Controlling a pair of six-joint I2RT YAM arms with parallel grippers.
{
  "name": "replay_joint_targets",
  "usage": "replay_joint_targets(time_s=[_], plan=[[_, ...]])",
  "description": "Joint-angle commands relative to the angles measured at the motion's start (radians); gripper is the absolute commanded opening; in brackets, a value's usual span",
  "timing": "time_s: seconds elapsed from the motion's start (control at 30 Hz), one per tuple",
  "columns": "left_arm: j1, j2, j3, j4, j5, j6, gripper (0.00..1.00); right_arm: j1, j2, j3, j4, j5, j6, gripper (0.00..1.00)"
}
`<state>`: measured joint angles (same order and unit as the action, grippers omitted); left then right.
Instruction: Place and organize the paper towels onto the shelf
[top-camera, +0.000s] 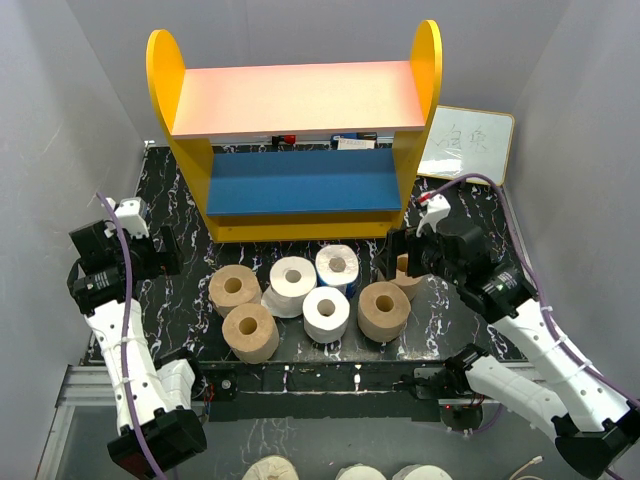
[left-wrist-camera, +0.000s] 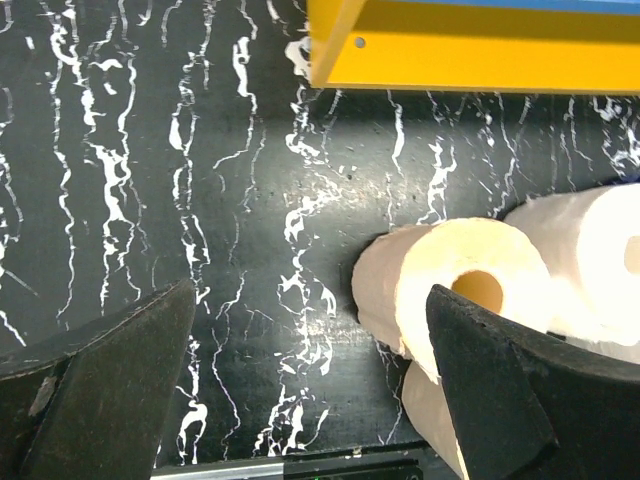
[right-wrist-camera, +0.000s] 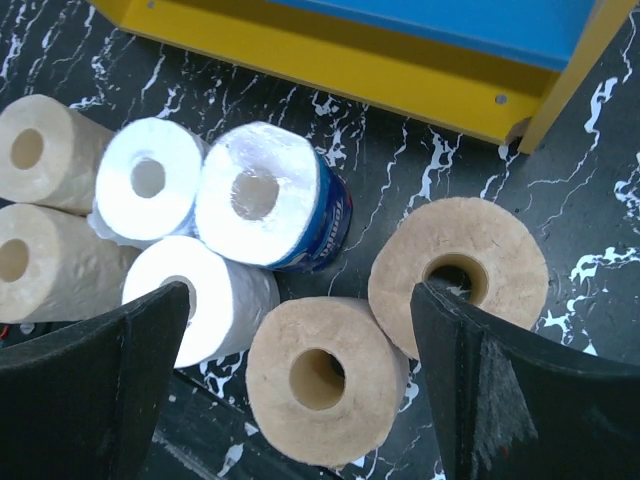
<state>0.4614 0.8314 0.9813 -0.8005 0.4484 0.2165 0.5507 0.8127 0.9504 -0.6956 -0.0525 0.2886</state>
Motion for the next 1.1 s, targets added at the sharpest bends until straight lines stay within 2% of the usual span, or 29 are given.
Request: replay_joint_targets(time_s=[0.0, 0.13, 0.2, 0.27, 0.37, 0.4, 0.47, 0.67, 0.87, 0.93, 1.07], plan=[[0.003, 0.049, 0.068, -0.066, 0.119, 0.074, 0.99, 0.006, 0.051, 0.174, -0.073, -0.051, -0.040, 0.90], [0.003, 0.062, 0.092, -0.044, 0.061, 0.105, 0.99, 0.027, 0.136, 0.283, -0.128, -0.101, -0.056, 0.83], [0.002, 0.056, 0.097, -0.027, -0.006, 0.120, 0.99, 0.081, 0.194, 0.344, -0.178, -0.033, -0.066, 0.80], [0.001, 0.063, 0.097, -0.023, -0.039, 0.135, 0.99, 0.193, 0.252, 0.399, -0.240, 0.150, -0.075, 0.80], [0.002, 0.073, 0.089, -0.022, -0.051, 0.136, 0.99, 0.446, 0.331, 0.462, -0.342, 0.547, -0.052, 0.84], [0.002, 0.074, 0.087, -0.022, -0.049, 0.132, 0.99, 0.509, 0.357, 0.478, -0.380, 0.639, -0.038, 0.85], [0.002, 0.077, 0.085, -0.023, -0.041, 0.122, 0.99, 0.585, 0.394, 0.493, -0.421, 0.711, -0.018, 0.86], [0.002, 0.086, 0.079, -0.022, -0.042, 0.112, 0.99, 0.672, 0.357, 0.388, -0.295, 0.565, -0.081, 0.87], [0.002, 0.091, 0.059, -0.010, -0.048, 0.102, 0.99, 0.740, 0.361, 0.308, -0.173, 0.630, -0.107, 0.83], [0.002, 0.090, 0.061, -0.013, -0.030, 0.097, 0.99, 0.748, 0.365, 0.276, -0.144, 0.659, -0.131, 0.79], [0.003, 0.084, 0.058, -0.009, -0.016, 0.092, 0.99, 0.754, 0.343, 0.184, -0.039, 0.605, -0.209, 0.74]])
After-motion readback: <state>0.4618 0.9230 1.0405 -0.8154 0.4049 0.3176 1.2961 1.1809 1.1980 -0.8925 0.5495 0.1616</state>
